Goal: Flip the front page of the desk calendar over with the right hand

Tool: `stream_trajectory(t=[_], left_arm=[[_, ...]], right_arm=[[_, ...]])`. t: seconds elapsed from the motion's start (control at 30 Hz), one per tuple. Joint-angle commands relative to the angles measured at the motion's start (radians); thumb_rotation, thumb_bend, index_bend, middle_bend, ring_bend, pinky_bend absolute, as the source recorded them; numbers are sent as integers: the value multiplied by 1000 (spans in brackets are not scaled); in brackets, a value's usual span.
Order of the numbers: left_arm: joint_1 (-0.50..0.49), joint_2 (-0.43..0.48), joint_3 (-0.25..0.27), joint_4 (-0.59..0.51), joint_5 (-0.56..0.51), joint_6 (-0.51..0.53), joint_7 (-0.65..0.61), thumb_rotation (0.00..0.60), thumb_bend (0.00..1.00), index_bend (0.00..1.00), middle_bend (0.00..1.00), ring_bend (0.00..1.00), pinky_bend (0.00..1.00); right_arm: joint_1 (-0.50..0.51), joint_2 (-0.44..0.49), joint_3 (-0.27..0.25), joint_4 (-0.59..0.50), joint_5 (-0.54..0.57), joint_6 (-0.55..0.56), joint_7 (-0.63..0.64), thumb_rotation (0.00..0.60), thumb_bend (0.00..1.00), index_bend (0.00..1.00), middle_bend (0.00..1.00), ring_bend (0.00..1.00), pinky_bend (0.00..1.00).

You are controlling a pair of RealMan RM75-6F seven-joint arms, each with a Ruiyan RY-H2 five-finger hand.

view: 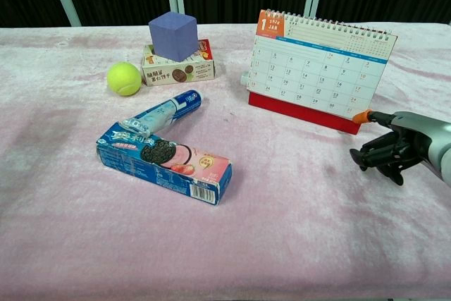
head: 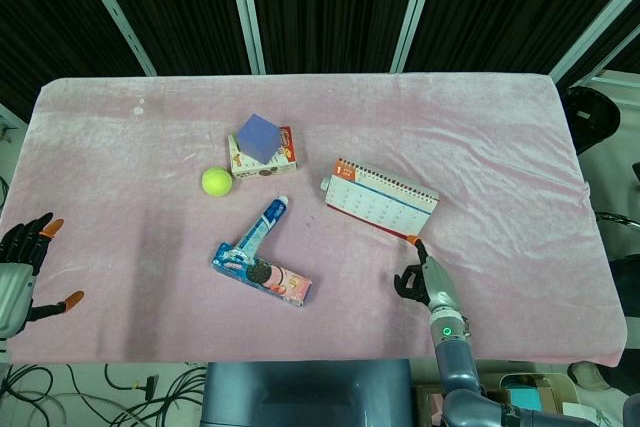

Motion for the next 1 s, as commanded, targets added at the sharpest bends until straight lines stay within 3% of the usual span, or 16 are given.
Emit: stream_trajectory(t=[0.03, 1.0], left_arm=[[0, 0, 0, 0, 0, 0, 1, 600, 0, 0, 0, 0, 0], [0, 0, -1, -1, -1, 1, 3, 600, 0, 0, 0, 0, 0]], right_arm=[[0, 0, 1, -1, 0, 0, 0, 600, 437, 0, 654, 763, 781], [5, -2, 16, 9, 14, -5, -5, 600, 438, 0, 654, 763, 781]])
